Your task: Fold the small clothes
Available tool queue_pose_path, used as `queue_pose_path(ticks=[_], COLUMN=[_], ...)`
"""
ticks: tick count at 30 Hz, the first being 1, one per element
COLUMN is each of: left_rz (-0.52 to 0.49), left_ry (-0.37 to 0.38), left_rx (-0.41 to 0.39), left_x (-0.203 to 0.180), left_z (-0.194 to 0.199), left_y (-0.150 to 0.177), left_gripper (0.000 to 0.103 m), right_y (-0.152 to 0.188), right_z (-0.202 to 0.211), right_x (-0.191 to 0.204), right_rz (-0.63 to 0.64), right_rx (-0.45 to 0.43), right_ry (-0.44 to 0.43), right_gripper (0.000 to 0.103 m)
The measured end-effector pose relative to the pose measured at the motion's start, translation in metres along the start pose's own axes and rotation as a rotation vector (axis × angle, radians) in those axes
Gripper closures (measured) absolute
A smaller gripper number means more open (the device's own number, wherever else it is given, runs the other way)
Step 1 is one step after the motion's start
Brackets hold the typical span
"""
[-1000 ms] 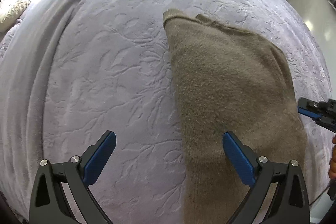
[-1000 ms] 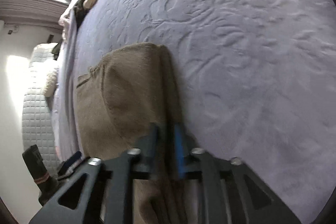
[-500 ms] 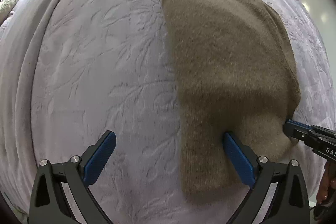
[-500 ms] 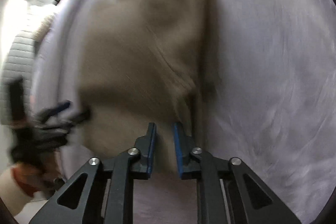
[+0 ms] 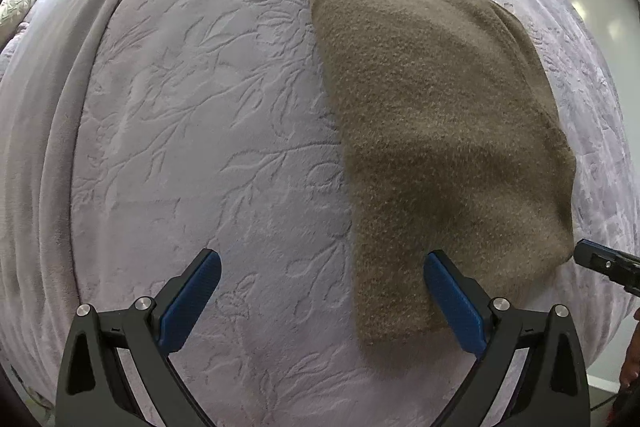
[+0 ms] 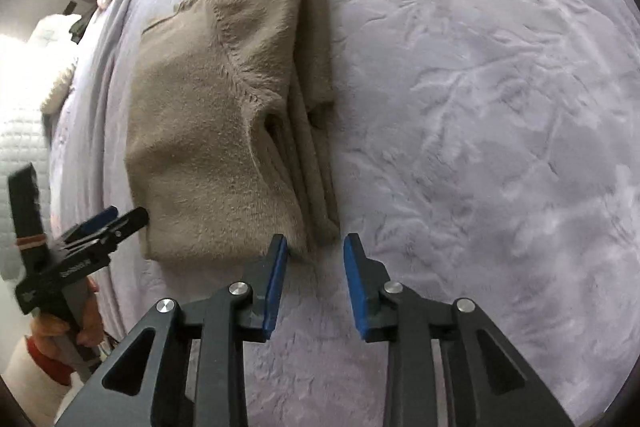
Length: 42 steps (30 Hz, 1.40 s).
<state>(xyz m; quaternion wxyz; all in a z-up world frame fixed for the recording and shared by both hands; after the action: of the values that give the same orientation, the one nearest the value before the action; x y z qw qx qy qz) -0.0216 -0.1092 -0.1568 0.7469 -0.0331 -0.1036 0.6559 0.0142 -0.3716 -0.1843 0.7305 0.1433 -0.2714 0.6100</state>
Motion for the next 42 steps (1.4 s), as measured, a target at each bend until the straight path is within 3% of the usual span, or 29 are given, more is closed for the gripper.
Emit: queue_pose_path(ticks=[4, 11, 17, 22, 25, 32, 42], left_rz=[-0.005, 0.005, 0.001, 0.033, 0.04, 0.015, 0.015], left_ry=[0.001, 0.028, 0.07, 0.19, 0.263, 0.419, 0.472], left_rx=[0.0, -0.009, -0.016, 0.011, 0.048, 0.069, 0.062], left_x=[-0.001, 0.003, 0.004, 0.006, 0.006, -0.018, -0.038], left_z=[0.0, -0.001, -0.004, -0.006, -0.013, -0.021, -0.03], left_y=[0.002, -0.009, -0.024, -0.035, -0.039, -0.048, -0.064], left_gripper=[0.001, 0.001, 0.001, 0.001, 0.001, 0.001, 0.001], right_y=[-0.001, -0.041, -0.082, -0.102, -0.109, -0.132, -0.163], right_z=[0.009, 0.012, 0.009, 0.002, -0.004, -0.023, -0.063], right_x=[-0.01, -0.007, -0.011, -0.014, -0.014, -0.018, -0.007], right_rz=[-0.006, -0.008, 0.01, 0.022, 0.012, -0.007, 0.049], right_rx=[-0.011, -0.065, -0.061, -0.042, -0.026, -0.003, 0.083], right_ry=[-0.012, -0.08, -0.121, -0.125, -0.159, -0.314, -0.506], right_gripper=[0.063, 0.044, 0.043, 0.043, 0.034, 0.034, 0.033])
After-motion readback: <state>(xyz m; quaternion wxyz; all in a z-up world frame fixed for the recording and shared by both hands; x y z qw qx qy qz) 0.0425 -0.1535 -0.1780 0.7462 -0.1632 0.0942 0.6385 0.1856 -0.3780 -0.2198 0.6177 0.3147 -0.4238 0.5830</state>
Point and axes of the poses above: each gripper's, at about its wrist camera, not at the fingertips, and z roughly against the way its jaws point, x to its left, y to its underside, the point moved 6 cm from there along -z, roughly the way its jaws point, and after that the axes turned 10 degrees about -y, right-handed, at the moved point
